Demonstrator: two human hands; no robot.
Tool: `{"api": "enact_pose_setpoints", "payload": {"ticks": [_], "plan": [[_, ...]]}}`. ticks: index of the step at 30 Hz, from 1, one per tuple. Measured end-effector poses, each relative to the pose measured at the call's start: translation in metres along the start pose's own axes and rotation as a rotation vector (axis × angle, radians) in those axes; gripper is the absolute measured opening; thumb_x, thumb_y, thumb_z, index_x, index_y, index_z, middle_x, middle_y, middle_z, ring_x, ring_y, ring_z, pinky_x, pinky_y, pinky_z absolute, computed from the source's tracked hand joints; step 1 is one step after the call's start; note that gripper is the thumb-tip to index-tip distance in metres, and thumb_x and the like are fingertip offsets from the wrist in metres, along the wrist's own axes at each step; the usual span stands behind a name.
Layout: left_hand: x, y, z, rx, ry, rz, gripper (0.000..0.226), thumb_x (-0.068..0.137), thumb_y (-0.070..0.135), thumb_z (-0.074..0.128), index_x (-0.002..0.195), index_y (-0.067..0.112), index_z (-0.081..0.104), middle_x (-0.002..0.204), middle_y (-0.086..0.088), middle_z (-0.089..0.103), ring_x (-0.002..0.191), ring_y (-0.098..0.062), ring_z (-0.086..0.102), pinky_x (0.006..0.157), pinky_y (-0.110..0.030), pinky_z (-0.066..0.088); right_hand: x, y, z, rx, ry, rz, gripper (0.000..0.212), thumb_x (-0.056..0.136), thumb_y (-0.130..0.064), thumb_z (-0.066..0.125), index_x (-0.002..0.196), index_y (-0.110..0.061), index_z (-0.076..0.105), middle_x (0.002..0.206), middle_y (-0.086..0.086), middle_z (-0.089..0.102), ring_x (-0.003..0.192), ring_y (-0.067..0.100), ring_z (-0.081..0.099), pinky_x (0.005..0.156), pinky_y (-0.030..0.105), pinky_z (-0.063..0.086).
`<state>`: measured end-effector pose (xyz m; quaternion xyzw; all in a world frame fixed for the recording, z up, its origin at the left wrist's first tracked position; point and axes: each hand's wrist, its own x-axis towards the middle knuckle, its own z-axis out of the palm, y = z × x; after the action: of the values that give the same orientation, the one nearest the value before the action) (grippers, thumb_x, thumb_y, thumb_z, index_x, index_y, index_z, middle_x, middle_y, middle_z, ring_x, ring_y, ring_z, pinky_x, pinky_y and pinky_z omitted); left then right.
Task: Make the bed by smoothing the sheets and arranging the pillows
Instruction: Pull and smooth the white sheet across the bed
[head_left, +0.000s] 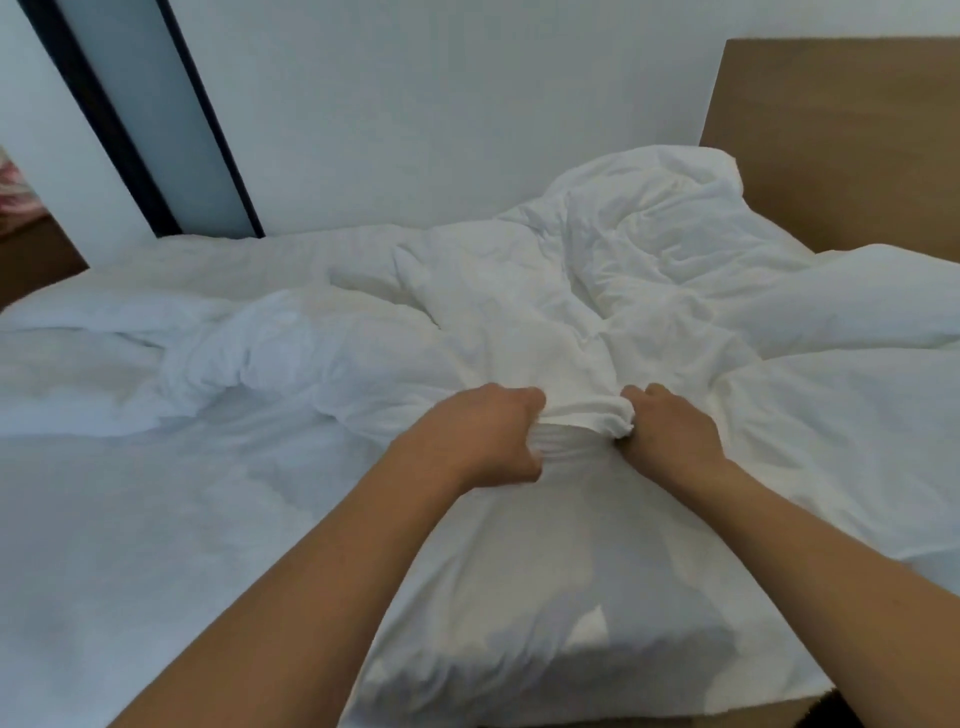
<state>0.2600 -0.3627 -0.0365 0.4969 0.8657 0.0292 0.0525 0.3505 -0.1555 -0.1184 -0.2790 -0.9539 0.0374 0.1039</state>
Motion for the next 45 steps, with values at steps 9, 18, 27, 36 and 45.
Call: {"api": "enact_pose_setpoints", "payload": {"ticks": [9,18,27,36,45], "plan": [[-0.042,-0.016,0.045,-0.005,0.338,-0.015,0.016,0.083,0.023,0.053,0.091,0.02,0.04,0.083,-0.003,0.06,0.077,-0.027,0.057,0.058,-0.034,0.039,-0.043,-0.047,0.004,0.044,-0.23,-0.379,0.054,0.077,-0.053,0.062,0.123,-0.026,0.053,0.12,-0.002,0.06,0.106,0.023,0.06,0.083,0.032,0.046],[0.0,-0.038,0.081,-0.065,0.141,-0.366,0.032,0.083,0.036,0.052,0.112,0.026,0.06,0.112,-0.004,0.061,0.105,-0.028,0.058,0.082,-0.037,0.048,-0.029,-0.001,-0.033,0.323,0.081,0.001,0.015,0.082,-0.021,0.053,0.071,-0.019,0.045,0.073,0.0,0.058,0.074,0.03,0.057,0.061,0.033,0.038],[-0.012,-0.035,-0.015,-0.059,0.463,-0.188,0.014,0.082,0.017,0.049,0.094,0.02,0.044,0.069,0.0,0.05,0.065,-0.025,0.052,0.058,-0.035,0.044,-0.035,-0.021,-0.044,0.504,-0.523,-0.071,0.127,0.064,-0.053,0.081,0.152,-0.036,-0.009,0.155,-0.001,0.023,0.139,0.022,0.03,0.114,0.036,0.028],[-0.024,-0.048,0.031,-0.099,0.261,-0.166,0.025,0.082,0.03,0.06,0.104,0.022,0.051,0.096,0.0,0.064,0.086,-0.025,0.061,0.068,-0.035,0.05,-0.033,-0.075,-0.045,0.252,-0.156,-0.104,0.016,0.083,-0.032,0.053,0.097,-0.025,0.057,0.103,0.002,0.065,0.098,0.028,0.061,0.073,0.032,0.043],[-0.013,-0.085,0.041,-0.162,0.512,-0.243,0.023,0.084,0.007,0.049,0.104,0.017,0.05,0.082,-0.007,0.06,0.076,-0.032,0.057,0.06,-0.032,0.04,-0.026,-0.035,-0.06,0.199,-0.037,0.041,0.02,0.087,-0.035,0.047,0.104,-0.025,0.055,0.101,0.004,0.064,0.085,0.027,0.055,0.07,0.034,0.04]]}}
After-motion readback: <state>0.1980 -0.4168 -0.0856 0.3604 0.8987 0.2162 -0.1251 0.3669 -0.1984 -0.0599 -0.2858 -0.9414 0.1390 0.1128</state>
